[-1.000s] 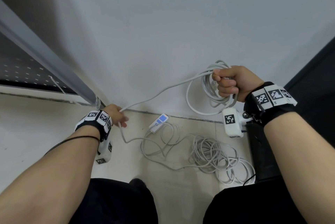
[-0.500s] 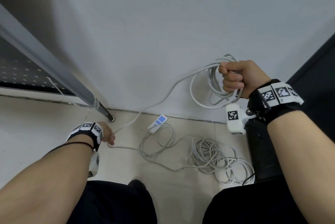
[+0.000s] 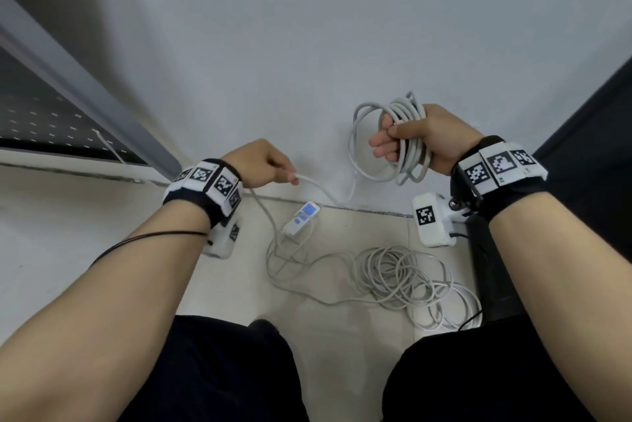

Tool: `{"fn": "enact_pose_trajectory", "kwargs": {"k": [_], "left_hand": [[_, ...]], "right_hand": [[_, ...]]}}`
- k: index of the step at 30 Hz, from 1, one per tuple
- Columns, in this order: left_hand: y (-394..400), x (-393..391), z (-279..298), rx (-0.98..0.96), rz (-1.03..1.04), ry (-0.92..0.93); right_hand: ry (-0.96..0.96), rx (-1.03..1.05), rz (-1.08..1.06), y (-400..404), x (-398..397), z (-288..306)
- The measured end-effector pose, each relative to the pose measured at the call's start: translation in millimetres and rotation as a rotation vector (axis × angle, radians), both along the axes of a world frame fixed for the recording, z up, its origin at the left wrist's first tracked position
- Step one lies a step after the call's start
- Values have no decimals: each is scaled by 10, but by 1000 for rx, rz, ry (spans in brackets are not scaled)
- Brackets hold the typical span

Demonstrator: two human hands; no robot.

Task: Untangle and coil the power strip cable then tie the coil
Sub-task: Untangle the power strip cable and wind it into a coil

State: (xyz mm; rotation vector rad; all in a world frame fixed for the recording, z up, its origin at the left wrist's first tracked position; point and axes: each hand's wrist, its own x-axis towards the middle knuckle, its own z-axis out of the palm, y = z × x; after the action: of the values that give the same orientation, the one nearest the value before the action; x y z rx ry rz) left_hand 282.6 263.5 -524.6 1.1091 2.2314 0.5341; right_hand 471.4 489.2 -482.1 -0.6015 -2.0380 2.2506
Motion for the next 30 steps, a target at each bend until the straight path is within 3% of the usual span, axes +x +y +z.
{"fn": "enact_pose_trajectory", "kwargs": {"k": [8,16,22,26,30], "left_hand": [[218,209,102,137,-99,-87],[222,237,131,260,-72,-135],[329,335,120,407,28,-108],[333,350,72,437,-52,-183],[296,272,-46,455,-17,-200]], "right_hand": [[-66,44,92,-309,-174,-223],[-109,124,175,-486,-263,-276],[-291,518,302,-537,-214,-126],[-285,327,326,-525,-162,-153],[-254,80,206,-418,-91,-185]]}}
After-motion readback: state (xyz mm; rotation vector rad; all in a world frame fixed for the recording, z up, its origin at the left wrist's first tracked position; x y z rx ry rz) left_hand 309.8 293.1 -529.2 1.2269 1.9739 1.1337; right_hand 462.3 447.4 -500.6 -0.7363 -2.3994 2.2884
